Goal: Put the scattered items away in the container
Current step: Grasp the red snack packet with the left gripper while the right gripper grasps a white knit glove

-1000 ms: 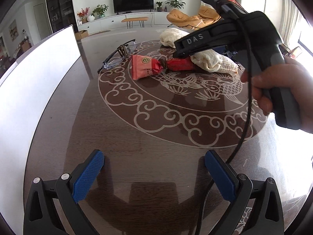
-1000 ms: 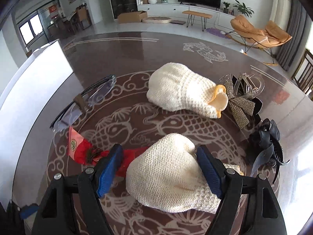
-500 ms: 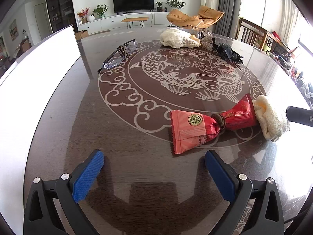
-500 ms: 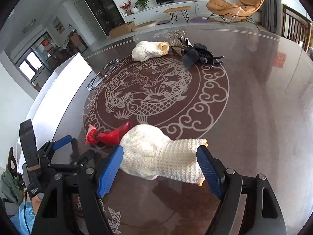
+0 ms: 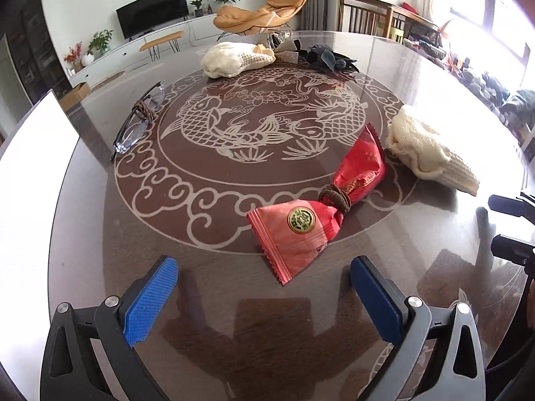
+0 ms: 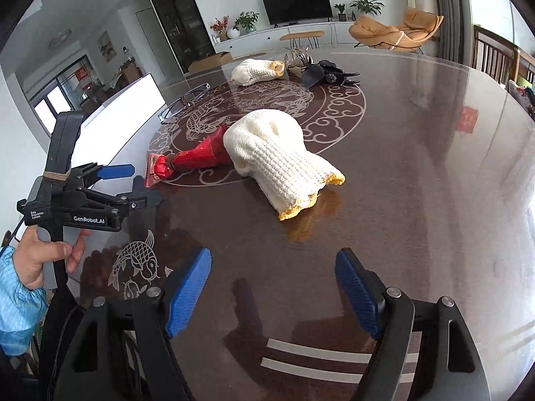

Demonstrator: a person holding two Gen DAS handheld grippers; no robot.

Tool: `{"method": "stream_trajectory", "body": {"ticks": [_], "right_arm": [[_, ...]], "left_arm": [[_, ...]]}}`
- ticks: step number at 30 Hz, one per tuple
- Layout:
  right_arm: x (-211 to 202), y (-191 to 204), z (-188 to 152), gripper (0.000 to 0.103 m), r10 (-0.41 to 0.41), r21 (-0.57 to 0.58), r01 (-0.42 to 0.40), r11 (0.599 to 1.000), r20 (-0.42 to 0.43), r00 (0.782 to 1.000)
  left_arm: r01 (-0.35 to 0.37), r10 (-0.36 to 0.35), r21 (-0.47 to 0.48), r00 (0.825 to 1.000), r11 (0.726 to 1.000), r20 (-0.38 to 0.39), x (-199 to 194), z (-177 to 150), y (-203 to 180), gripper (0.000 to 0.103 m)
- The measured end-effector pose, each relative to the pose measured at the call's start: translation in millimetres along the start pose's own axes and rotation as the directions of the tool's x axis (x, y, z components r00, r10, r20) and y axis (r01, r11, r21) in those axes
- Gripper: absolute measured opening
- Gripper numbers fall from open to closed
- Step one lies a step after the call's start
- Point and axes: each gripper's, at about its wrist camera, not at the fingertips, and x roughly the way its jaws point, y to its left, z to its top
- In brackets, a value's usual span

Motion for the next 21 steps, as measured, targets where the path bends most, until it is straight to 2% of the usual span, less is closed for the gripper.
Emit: {"method": "stream_trajectory", "body": {"ticks": [3,6,10,14,15,16,17,19,21], "right_arm": [[0,-5,1,0.079,0.012,0.027,-0.013,1.0,0.025,1.0],[1,-5,1,0.079,-0.003,0.016,0.003,1.0,0.042,0.999],[3,0,-1,0.079,-0.04,-0.033,0.042,0.999,0.053,0.998],[7,9,-2,0.079,-0.095,-0.083,0.099,0.992,0.049,0.994],[7,12,-3,0.079,-0.112,-0.096,0.116,0.989,0.049,0.993],[9,15,-4,0.079,-0.129,-0.111,0.134,0.985,0.048,0.99],[10,17,-5,0.079,-0.148,-0.128,0.153,0.98,0.047,0.988],[14,22,-5,0.079,-0.178,-0.161,0.182,0.97,0.042,0.983],[13,21,-6,0.079,-0.16,-0.174,0.165,0.971,0.041,0.986]], "left_arm": [[0.01,-0.009,0.057,1.0,0.998,-0.022,11,24,-7,0.103],[0.119,-0.118,0.033,0.992,0.992,-0.043,27,42,-14,0.103],[0.096,-0.096,0.001,0.994,0.995,0.058,28,46,-26,0.103],[0.09,-0.09,-0.002,0.996,0.996,0.028,25,47,-28,0.103],[0.083,-0.082,-0.015,0.996,0.996,0.031,23,46,-27,0.096],[0.068,-0.066,-0.037,0.997,0.997,0.051,19,44,-26,0.076],[0.05,-0.046,-0.065,0.997,0.997,0.06,16,42,-26,0.067],[0.022,-0.014,-0.125,0.998,0.992,0.063,8,34,-22,0.029],[0.006,0.004,-0.158,0.998,0.987,0.065,2,22,-18,0.024]]}}
